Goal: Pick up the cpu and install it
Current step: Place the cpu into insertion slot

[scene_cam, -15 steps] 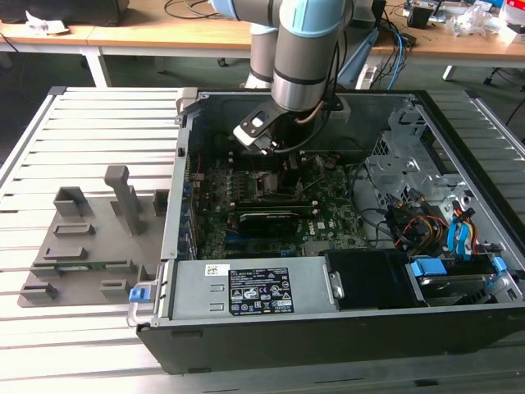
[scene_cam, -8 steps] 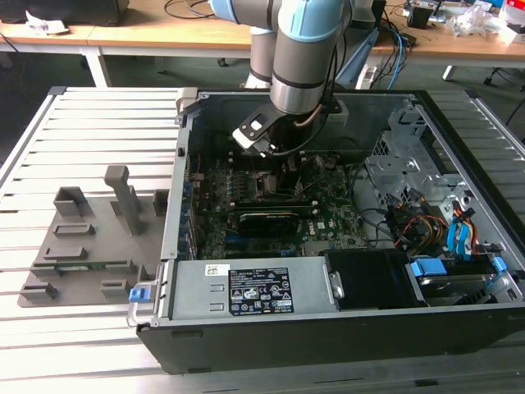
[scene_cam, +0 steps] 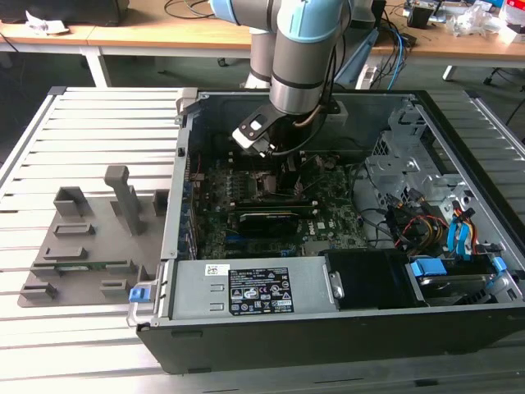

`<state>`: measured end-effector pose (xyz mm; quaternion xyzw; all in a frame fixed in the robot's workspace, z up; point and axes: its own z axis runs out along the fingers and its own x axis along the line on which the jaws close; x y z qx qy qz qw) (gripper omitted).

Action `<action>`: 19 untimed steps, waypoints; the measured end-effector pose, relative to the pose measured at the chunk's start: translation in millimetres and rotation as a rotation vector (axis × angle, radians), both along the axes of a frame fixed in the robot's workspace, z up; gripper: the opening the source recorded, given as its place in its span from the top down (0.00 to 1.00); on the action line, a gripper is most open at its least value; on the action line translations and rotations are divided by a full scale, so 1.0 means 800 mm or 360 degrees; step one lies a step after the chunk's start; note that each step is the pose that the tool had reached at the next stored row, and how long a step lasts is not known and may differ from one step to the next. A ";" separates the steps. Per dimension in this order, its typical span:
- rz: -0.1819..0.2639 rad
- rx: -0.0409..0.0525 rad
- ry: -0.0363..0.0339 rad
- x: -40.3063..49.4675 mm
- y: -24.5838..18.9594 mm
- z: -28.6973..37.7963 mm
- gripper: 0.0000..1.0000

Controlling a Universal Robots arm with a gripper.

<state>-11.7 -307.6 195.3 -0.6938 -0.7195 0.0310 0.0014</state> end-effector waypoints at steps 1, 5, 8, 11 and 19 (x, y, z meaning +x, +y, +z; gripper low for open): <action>0.0000 0.0000 0.0000 0.000 0.0000 0.0000 0.45; 0.0000 0.0001 -0.0001 0.000 0.0003 -0.0005 0.38; 0.0000 0.0000 0.0000 0.000 0.0000 0.0047 0.38; 0.0000 0.0000 -0.0003 0.000 0.0001 0.0173 0.38; 0.0000 0.0001 -0.0014 -0.003 -0.0022 0.0362 0.77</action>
